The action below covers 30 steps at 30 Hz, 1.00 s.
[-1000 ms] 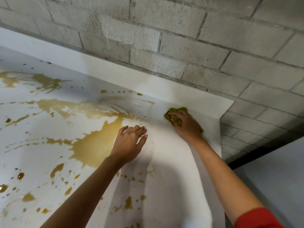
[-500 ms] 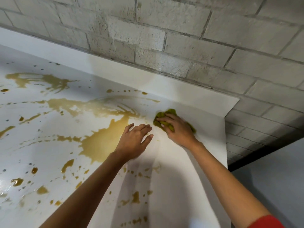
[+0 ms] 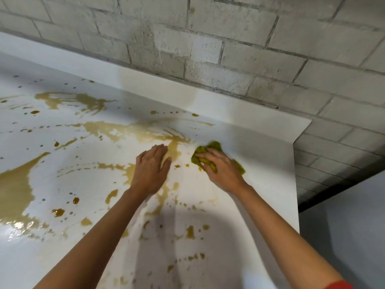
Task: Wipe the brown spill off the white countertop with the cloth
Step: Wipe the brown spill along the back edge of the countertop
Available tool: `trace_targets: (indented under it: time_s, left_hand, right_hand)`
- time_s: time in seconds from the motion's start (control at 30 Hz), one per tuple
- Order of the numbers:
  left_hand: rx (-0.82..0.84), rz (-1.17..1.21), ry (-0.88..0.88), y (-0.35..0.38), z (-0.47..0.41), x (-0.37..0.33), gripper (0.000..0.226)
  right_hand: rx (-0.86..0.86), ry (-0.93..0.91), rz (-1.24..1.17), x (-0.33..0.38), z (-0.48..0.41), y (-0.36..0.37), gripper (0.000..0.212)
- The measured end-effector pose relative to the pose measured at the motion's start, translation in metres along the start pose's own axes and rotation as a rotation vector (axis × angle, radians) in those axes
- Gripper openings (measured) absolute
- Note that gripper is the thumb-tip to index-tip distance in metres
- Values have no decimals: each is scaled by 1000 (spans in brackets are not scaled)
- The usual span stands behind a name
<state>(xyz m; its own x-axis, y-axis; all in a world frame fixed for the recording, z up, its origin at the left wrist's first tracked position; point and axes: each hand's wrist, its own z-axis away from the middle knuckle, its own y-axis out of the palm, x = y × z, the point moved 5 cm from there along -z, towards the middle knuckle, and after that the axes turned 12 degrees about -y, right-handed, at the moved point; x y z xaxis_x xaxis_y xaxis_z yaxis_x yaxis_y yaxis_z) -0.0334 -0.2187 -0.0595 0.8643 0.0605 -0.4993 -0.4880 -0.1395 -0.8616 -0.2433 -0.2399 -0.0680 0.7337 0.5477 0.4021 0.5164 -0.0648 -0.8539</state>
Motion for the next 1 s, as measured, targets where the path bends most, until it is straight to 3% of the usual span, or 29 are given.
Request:
trace_targets:
  time_s: [0.1,0.27,0.4,0.57,0.8,1.0]
  left_hand:
    - [-18,6,-25,-11,-2,20,40]
    - [-10,-33,-48,-20,-2,41,40]
    - [2,-18,-48,-23,-3,44,39]
    - [46,-49,-28,-24,-5,49,42]
    - [102,-85,15,-27,-4,54,45]
    - [122,-96,60,-28,-6,59,44]
  right_hand:
    - [-44,66,32,-23,28,-19,28]
    - [-164,389,139,-29,4,-13,30]
    - [-121,279,102,17,-14,14,32]
    - [-74,103,-5,43,32,11,29]
    - [-223,452,164,10,22,-7,29]
    - [-91,273,78,69,-7,35,31]
